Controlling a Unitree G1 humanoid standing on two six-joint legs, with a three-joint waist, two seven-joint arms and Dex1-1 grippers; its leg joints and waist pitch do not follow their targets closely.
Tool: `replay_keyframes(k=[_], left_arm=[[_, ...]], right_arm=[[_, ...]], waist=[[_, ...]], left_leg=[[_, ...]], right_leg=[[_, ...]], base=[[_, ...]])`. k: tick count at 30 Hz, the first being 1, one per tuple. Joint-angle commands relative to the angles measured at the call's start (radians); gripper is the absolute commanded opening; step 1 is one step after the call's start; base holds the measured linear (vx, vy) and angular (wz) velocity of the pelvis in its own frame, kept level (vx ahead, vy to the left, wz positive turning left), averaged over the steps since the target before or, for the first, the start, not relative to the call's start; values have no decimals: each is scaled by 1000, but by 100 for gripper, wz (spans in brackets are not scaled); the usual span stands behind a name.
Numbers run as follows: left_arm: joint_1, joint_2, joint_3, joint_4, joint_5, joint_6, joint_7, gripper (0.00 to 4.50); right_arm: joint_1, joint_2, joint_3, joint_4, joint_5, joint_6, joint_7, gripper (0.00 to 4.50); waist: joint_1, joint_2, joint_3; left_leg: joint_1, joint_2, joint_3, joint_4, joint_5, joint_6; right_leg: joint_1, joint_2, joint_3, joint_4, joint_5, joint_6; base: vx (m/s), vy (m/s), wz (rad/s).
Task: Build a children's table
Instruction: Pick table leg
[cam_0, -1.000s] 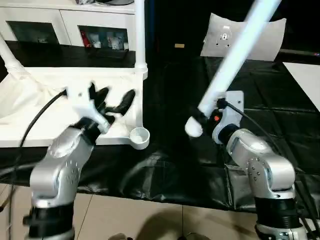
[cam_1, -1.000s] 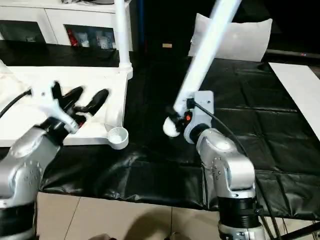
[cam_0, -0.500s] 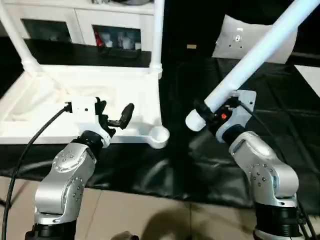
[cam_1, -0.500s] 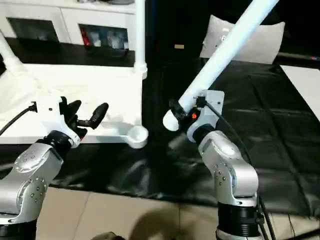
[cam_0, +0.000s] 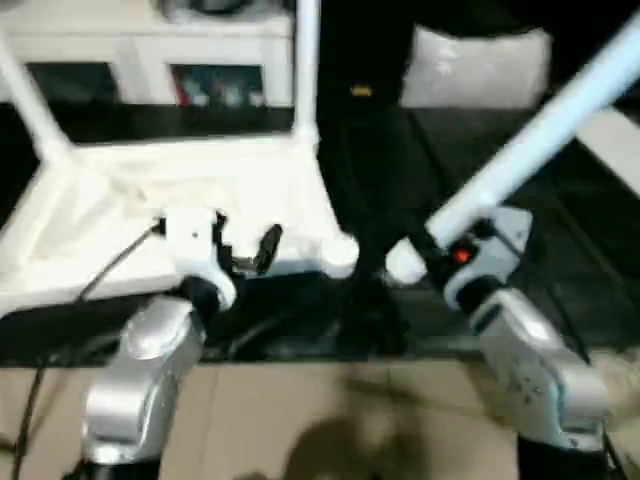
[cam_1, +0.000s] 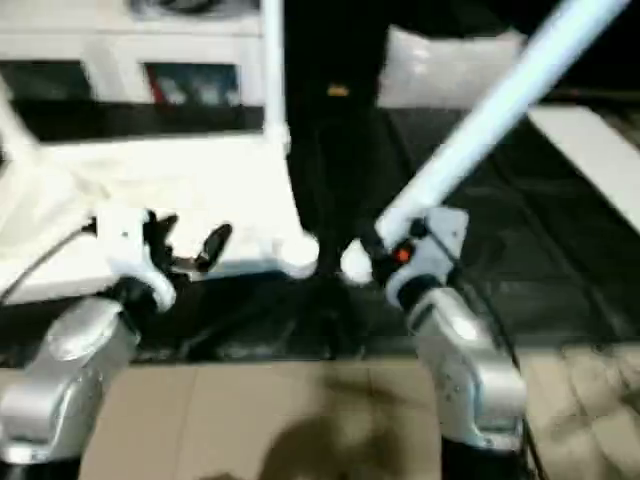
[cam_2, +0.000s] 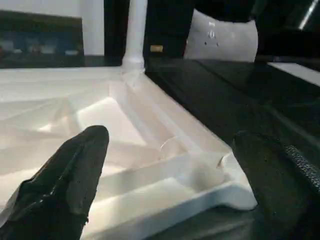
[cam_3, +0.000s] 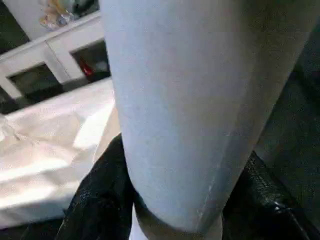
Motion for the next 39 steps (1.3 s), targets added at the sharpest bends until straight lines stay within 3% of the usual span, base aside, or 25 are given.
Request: replay_keyframes(k=[1, 4, 6, 7, 9, 11, 14, 18, 20, 22, 23, 25, 26, 27, 28, 30, 31, 32, 33, 34, 35, 36, 37, 38, 39], left_arm=[[0, -4, -14, -6, 13, -4, -7, 450], [22, -28, -5, -1, 1, -59, -5, 450], [26, -32, -4, -1, 0, -65, -2, 450], [32, -38, 0, 0, 2, -68, 8, 450], [43, -46, 5, -2, 6, -73, 20, 450], [55, -45, 4, -12, 17, -68, 28, 450], [63, -43, 6, -24, 21, -71, 27, 450], [69, -40, 6, -32, 28, -77, 22, 450], [71, -36, 2, -34, 26, -77, 18, 450], [71, -35, -1, -33, 28, -76, 16, 450], [71, -35, -1, -33, 28, -76, 16, 450], [70, -33, -6, -34, 32, -72, 13, 450], [69, -33, -7, -34, 32, -71, 11, 450], [69, -34, -6, -34, 33, -71, 10, 450], [67, -33, -6, -34, 33, -70, 9, 450], [66, -29, -8, -34, 34, -70, 4, 450], [64, -27, -9, -35, 36, -70, 3, 450], [63, -26, -10, -35, 37, -71, 2, 450], [62, -28, -8, -35, 28, -76, -6, 450], [60, -24, -10, -36, 25, -73, -13, 450], [59, -18, -14, -36, 28, -70, -18, 450], [57, -4, -25, -33, 36, -62, -27, 450], [57, 0, -28, -32, 39, -60, -30, 450], [56, 2, -29, -31, 37, -59, -34, 450], [55, 3, -29, -31, 36, -59, -36, 450]], right_arm=[[-18, -15, 1, -31, 16, 3, 8, 189], [-14, -63, 73, -51, -10, -14, 75, 189], [-15, -71, 79, -52, -15, -17, 83, 189], [-20, -92, 95, -48, -35, -31, 98, 189], [-27, -116, 112, -40, -46, -37, 125, 189], [-35, -129, 122, -29, -51, -40, 139, 189], [-44, -148, 136, -19, -62, -48, 149, 189], [-47, -154, 149, -5, -68, -61, 155, 189], [-45, -157, 153, -3, -69, -68, 161, 189], [-43, -156, 155, -4, -73, -70, 164, 189], [-42, -157, 156, -4, -74, -70, 164, 189], [-41, -163, 162, -5, -80, -76, 167, 189], [-40, -164, 161, -4, -79, -79, 166, 189], [-39, -165, 160, -4, -78, -80, 166, 189], [-39, -166, 159, -1, -78, -83, 166, 189], [-35, -164, 156, -1, -77, -86, 162, 189], [-33, -164, 155, -1, -77, -86, 161, 189], [-33, -163, 155, -1, -77, -86, 160, 189], [-32, -162, 154, -1, -78, -86, 160, 189], [-31, -162, 154, 0, -80, -88, 159, 189], [-29, -161, 155, 0, -81, -93, 160, 189], [-25, -154, 153, -1, -76, -98, 161, 189], [-23, -152, 154, -2, -76, -98, 159, 189], [-22, -150, 154, -3, -76, -101, 159, 189], [-21, -149, 154, -3, -76, -103, 159, 189]], waist=[[-10, 23, -38], [4, -10, -45], [9, -18, -51], [23, -29, -49], [25, -26, -44], [16, -37, -33], [12, -38, -35], [6, -38, -45], [1, -34, -52], [-1, -28, -65], [0, -29, -67], [4, -29, -75], [6, -35, -76], [16, -45, -79], [29, -54, -78], [49, -55, -78], [50, -46, -78], [36, -31, -81], [18, -22, -83], [1, -20, -81], [2, -28, -81], [16, -37, -75], [32, -87, -77], [40, -85, -80], [43, -89, -77]], left_leg=[[47, 121, -97, -230, -200, -342], [14, 117, -42, -197, -305, -196], [8, 119, -27, -192, -236, -118], [21, 134, -2, -196, -171, -22], [23, 147, 12, -213, -249, -16], [38, 146, 17, -215, -478, -58], [50, 140, 25, -218, -508, -43], [42, 142, 32, -235, -373, 25], [60, 143, 33, -241, -270, 77], [85, 135, 30, -229, -32, 211], [96, 133, 30, -222, 32, 256], [128, 128, 21, -196, 243, 414], [129, 123, 23, -189, 274, 433], [112, 106, 33, -177, 306, 443], [67, 77, 56, -163, 290, 418], [8, 71, 69, -148, 238, 352], [17, 90, 60, -161, 255, 321], [98, 120, 23, -181, 342, 349], [171, 147, -19, -179, 426, 406], [243, 222, -87, -171, 584, 516], [230, 232, -81, -160, 705, 530], [161, 181, -26, -154, 801, 476], [99, 82, 43, -114, 613, 338], [68, 60, 44, -101, 551, 297], [32, 60, 40, -107, 490, 261]], right_leg=[[6, -20, 21, -15, 45, -6], [49, -110, 66, -106, -84, -70], [53, -124, 76, -118, -130, -115], [42, -128, 81, -131, -161, -175], [40, -119, 74, -128, -212, -184], [30, -115, 69, -154, -503, -121], [43, -103, 59, -173, -615, -84], [74, -86, 51, -169, -420, -128], [84, -71, 41, -156, -233, -185], [89, -56, 27, -127, -2, -216], [81, -53, 25, -120, 41, -213], [60, -48, 24, -91, 117, -171], [59, -49, 29, -90, 135, -157], [77, -54, 41, -90, 185, -151], [118, -66, 57, -101, 229, -174], [174, -89, 78, -115, 235, -214], [168, -71, 58, -107, 213, -226], [108, -21, 18, -73, 177, -202], [38, -2, 4, -41, 129, -157], [-79, -24, 26, 7, -39, -22], [-94, -42, 44, 12, -16, 28], [-70, -62, 68, -22, 141, 54], [-8, -91, 115, -98, 315, 45], [28, -110, 140, -71, 423, -19], [60, -125, 158, -72, 535, -63]], base=[[-47, 132, -1], [-57, 29, 1], [-29, -11, 3], [-50, -52, 13], [-40, -82, 10], [-13, -66, 0], [7, -34, 1], [43, 3, -1], [105, 11, -1], [124, 12, 0], [136, 9, 2], [135, -1, 2], [121, -14, 3], [102, -21, 5], [102, -21, 5], [65, -23, 3], [59, -22, 3], [105, -19, 4], [100, -37, 2], [100, -37, 2], [0, 0, 0], [0, 0, 0], [0, 0, 0], [-52, -45, 11], [-31, -64, 3]])
